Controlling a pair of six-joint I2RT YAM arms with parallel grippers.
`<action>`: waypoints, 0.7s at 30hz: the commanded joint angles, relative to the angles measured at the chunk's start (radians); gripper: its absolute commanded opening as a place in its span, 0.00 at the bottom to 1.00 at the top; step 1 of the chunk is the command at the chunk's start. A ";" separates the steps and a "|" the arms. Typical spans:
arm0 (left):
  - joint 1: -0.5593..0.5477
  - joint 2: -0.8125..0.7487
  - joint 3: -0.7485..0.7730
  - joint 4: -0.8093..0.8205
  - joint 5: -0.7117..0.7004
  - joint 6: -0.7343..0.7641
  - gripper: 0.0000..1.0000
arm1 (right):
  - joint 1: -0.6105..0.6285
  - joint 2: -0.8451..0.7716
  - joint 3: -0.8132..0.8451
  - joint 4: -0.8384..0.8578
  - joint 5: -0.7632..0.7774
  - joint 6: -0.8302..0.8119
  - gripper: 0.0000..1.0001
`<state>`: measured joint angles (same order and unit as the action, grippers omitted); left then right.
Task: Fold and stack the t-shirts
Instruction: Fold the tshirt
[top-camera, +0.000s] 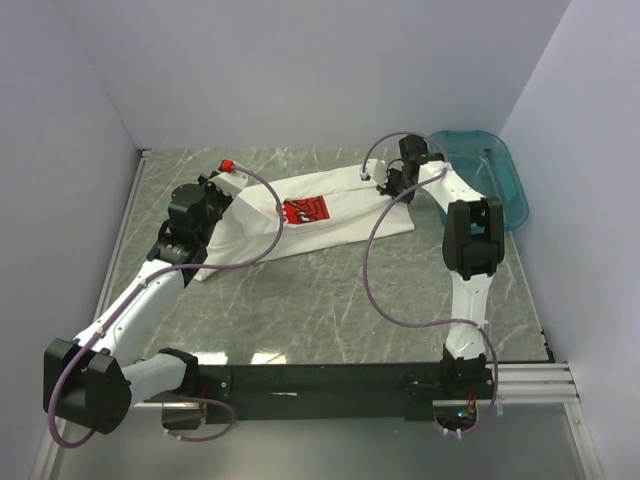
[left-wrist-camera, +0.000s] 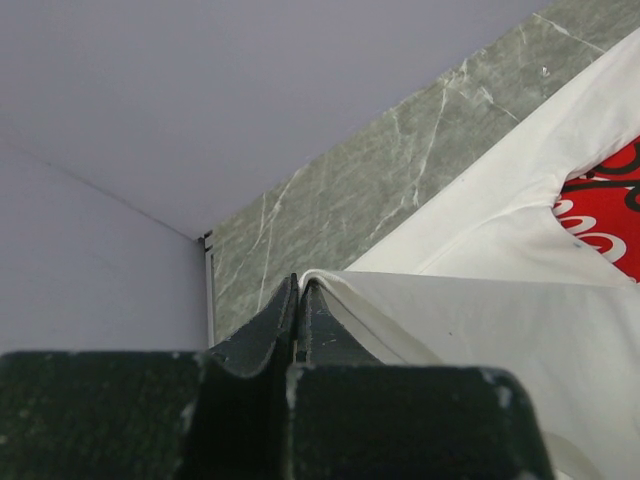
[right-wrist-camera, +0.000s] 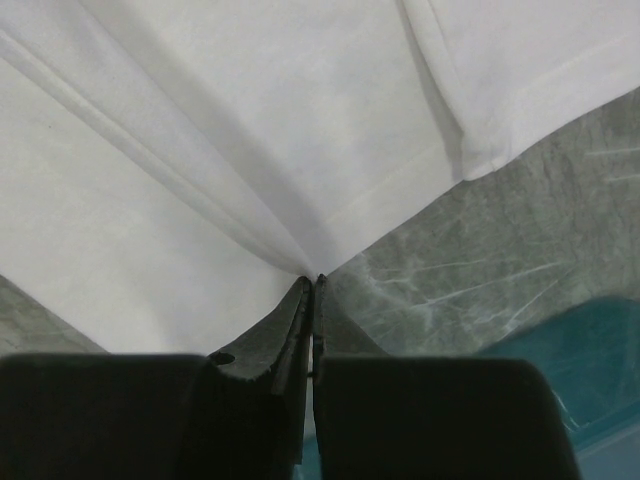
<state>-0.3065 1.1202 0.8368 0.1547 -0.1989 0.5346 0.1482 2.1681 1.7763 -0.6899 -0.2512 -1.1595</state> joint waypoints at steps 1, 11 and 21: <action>0.007 0.024 0.054 0.048 0.021 -0.001 0.01 | 0.007 0.021 0.038 0.015 0.013 0.014 0.00; 0.012 0.050 0.070 0.043 0.033 -0.002 0.00 | 0.007 0.033 0.051 0.018 0.015 0.017 0.00; 0.020 0.058 0.068 0.042 0.042 -0.007 0.00 | 0.007 0.047 0.072 0.015 0.018 0.021 0.00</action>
<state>-0.2916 1.1847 0.8719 0.1532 -0.1761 0.5343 0.1482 2.2112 1.8065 -0.6891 -0.2470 -1.1454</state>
